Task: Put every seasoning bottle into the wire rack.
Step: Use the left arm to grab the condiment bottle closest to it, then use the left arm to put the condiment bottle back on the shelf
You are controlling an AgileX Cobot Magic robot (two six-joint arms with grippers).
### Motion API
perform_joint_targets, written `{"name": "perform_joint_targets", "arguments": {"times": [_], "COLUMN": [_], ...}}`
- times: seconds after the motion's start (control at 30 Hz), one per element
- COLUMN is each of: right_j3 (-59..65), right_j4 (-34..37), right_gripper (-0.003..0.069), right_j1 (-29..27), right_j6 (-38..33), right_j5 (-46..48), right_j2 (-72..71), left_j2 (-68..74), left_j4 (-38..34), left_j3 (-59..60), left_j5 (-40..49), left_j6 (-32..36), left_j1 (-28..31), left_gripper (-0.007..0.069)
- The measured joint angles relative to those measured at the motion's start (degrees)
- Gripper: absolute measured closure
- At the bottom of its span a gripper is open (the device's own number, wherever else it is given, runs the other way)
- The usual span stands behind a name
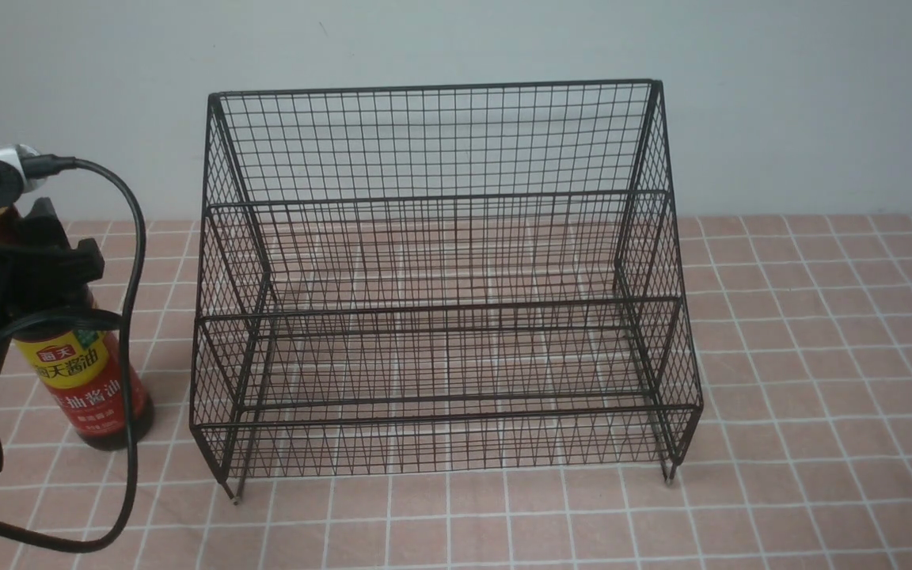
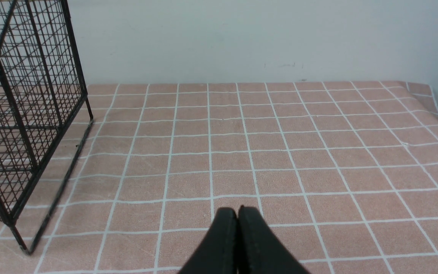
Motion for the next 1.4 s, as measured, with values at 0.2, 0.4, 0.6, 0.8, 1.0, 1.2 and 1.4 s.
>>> {"name": "perform_joint_targets", "arguments": {"times": [0.2,0.4,0.6,0.8,1.0,1.2,1.4], "right_j3": [0.0,0.0,0.0,0.0,0.0,0.0,0.0], "right_j4": [0.0,0.0,0.0,0.0,0.0,0.0,0.0], "right_gripper": [0.0673,0.0673,0.0673,0.0673,0.0673,0.0673,0.0673], "right_j1": [0.0,0.0,0.0,0.0,0.0,0.0,0.0], "right_j6": [0.0,0.0,0.0,0.0,0.0,0.0,0.0], "right_j5": [0.0,0.0,0.0,0.0,0.0,0.0,0.0], "right_j2": [0.0,0.0,0.0,0.0,0.0,0.0,0.0], "left_j2": [2.1,2.2,-1.0,-13.0,-20.3,-21.2,-20.3], "left_j4": [0.0,0.6,1.1,4.0,5.4,6.0,6.4], "left_j3": [-0.5,-0.5,-0.2,-6.7,-18.0,-27.7,-29.5], "left_j5": [-1.2,-1.0,2.3,12.7,22.1,30.8,34.1], "left_j6": [0.0,-0.5,-0.2,1.9,5.0,4.0,-0.4], "left_j1": [0.4,0.4,0.4,0.4,0.4,0.4,-0.6], "left_gripper": [0.0163,0.0364,0.0362,0.0362,0.0362,0.0362,0.0363]}}
